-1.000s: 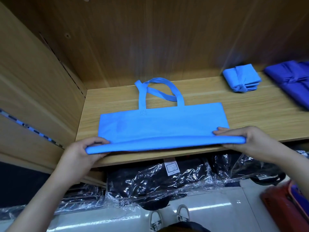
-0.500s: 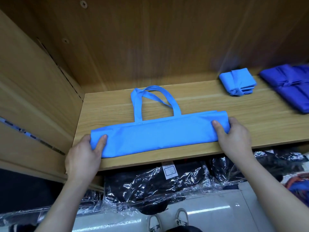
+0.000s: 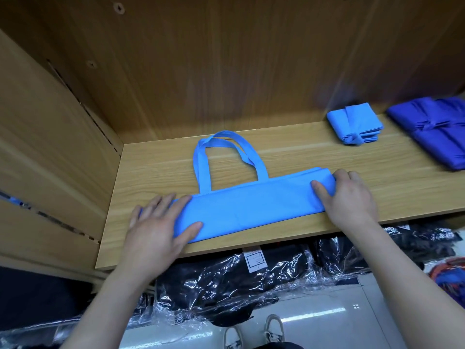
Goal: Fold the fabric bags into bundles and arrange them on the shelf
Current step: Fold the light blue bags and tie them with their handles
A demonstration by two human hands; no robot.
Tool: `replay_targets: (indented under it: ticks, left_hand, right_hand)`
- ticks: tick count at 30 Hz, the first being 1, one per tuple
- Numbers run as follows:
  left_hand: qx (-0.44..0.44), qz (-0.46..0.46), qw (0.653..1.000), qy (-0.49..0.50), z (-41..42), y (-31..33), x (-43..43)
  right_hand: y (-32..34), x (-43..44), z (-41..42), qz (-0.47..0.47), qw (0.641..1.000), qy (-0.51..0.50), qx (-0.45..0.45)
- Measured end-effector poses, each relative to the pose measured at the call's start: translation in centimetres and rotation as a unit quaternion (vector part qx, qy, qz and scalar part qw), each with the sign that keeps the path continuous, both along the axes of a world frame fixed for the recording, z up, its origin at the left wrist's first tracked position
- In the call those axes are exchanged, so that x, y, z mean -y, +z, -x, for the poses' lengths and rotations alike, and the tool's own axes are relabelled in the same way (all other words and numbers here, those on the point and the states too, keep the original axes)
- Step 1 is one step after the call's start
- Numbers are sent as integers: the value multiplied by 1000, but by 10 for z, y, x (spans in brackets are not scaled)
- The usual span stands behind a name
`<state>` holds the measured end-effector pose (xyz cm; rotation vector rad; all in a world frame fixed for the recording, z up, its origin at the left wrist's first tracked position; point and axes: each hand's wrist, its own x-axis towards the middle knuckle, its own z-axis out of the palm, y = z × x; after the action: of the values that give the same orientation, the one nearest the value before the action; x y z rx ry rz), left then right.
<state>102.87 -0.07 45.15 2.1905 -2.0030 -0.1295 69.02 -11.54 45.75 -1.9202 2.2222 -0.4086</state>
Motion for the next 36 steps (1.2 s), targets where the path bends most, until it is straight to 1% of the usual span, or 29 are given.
replay_targets:
  ticks: [2, 4, 7, 8, 9, 11, 14, 17, 19, 20, 21, 23, 25, 26, 27, 28, 29, 30, 32, 33, 34, 35, 36]
  left_hand:
    - [19, 6, 1000, -5, 3, -5, 2]
    - [14, 34, 999, -4, 2, -5, 2]
    - [18, 45, 999, 5, 2, -2, 2]
    - [15, 46, 999, 6, 4, 0, 1]
    - [9, 51, 999, 3, 5, 1, -1]
    - [-9, 51, 999, -12, 6, 3, -5]
    - [-36, 16, 998, -39, 11, 10, -15]
    - [-63, -11, 996, -68, 26, 12, -23]
    - [-109, -16, 992, -63, 37, 11, -24]
    - [-133, -18, 990, -50, 41, 9, -24]
    - [-158, -21, 987, -33, 45, 8, -24]
    - [-214, -19, 977, 8, 54, 5, -27]
    - [-284, -15, 957, 53, 66, 3, -30]
    - [-322, -12, 944, 74, 74, 3, -31]
    - [-360, -14, 929, 90, 81, 4, -31]
    - [-392, -22, 915, 99, 86, 7, -31]
    - [-408, -38, 908, 90, 88, 9, -32]
    - [-407, -59, 909, 64, 86, 12, -32]
    - [-375, -86, 923, 12, 79, 20, -32]
    - [-338, -58, 939, -23, 71, 24, -32]
    - [-273, -8, 959, -77, 62, 27, -30]
    - [-181, 23, 973, -141, 54, 28, -27]
    - [-92, 19, 975, -201, 47, 22, -23]
  right_hand:
    - [7, 7, 0, -31, 999, 4, 39]
    - [11, 14, 0, -51, 991, -5, 122]
    - [15, 21, -2, -65, 954, -51, 288]
    - [13, 24, -1, -73, 943, -60, 318]
    - [15, 26, -1, -80, 939, -55, 330]
    - [15, 31, -2, -88, 949, -30, 301]
    - [15, 43, -7, -54, 972, 8, 227]
    - [18, 54, -27, 51, 983, 60, 163]
    - [25, 59, -45, 137, 974, 121, 135]
    - [30, 58, -54, 162, 967, 156, 118]
    - [35, 57, -60, 160, 962, 193, 107]
    - [41, 46, -66, 92, 948, 286, 106]
    - [31, 21, -66, -1, 905, 411, 107]
    - [21, 5, -65, -41, 882, 461, 84]
    - [8, -10, -62, -69, 865, 494, 54]
    - [-4, -22, -58, -83, 857, 507, 37]
    - [-16, -28, -53, -83, 857, 508, 41]
    - [-22, -30, -49, -79, 858, 504, 62]
    - [-24, -24, -43, -80, 856, 502, 90]
    - [-23, -22, -42, -81, 855, 503, 94]
    - [-22, -20, -42, -83, 855, 502, 99]
    - [-22, -19, -42, -85, 855, 500, 105]
    - [-21, -21, -42, -88, 856, 497, 109]
